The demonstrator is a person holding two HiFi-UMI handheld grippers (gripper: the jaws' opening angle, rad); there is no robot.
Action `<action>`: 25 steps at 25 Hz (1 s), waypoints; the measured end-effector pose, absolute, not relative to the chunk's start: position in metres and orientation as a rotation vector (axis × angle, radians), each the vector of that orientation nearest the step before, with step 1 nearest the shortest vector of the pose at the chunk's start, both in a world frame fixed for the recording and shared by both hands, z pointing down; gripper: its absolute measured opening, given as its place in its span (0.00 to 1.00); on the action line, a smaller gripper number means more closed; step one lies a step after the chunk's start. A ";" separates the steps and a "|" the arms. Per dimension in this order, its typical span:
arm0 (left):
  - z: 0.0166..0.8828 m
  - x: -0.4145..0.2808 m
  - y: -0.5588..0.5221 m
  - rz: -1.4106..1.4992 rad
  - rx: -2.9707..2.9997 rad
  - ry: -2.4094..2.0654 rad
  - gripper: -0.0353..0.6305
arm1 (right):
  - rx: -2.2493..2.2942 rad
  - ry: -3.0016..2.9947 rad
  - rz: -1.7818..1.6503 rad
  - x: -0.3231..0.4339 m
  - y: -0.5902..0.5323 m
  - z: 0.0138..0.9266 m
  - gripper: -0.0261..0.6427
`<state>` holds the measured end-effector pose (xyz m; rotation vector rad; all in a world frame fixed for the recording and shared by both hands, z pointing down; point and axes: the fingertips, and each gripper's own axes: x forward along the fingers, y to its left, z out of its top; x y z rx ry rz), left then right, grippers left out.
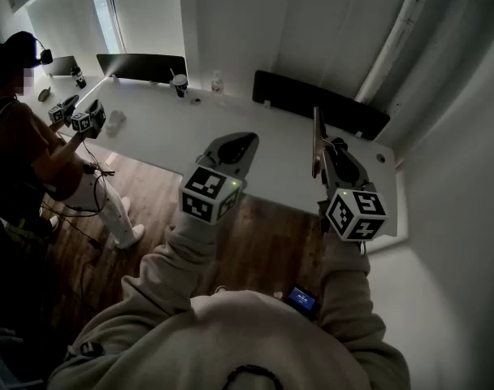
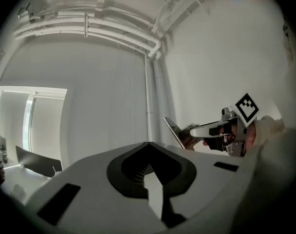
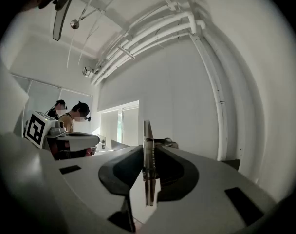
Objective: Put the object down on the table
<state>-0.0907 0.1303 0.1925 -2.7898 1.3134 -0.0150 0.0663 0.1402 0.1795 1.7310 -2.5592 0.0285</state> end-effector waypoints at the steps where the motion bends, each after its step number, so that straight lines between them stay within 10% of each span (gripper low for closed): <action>1: 0.193 -0.088 0.132 -0.019 -2.790 1.307 0.06 | 1.728 -2.560 0.026 0.066 0.142 0.179 0.17; 25: 0.203 -0.048 0.133 -0.033 -2.847 1.217 0.06 | 1.759 -2.588 0.117 0.105 0.156 0.191 0.18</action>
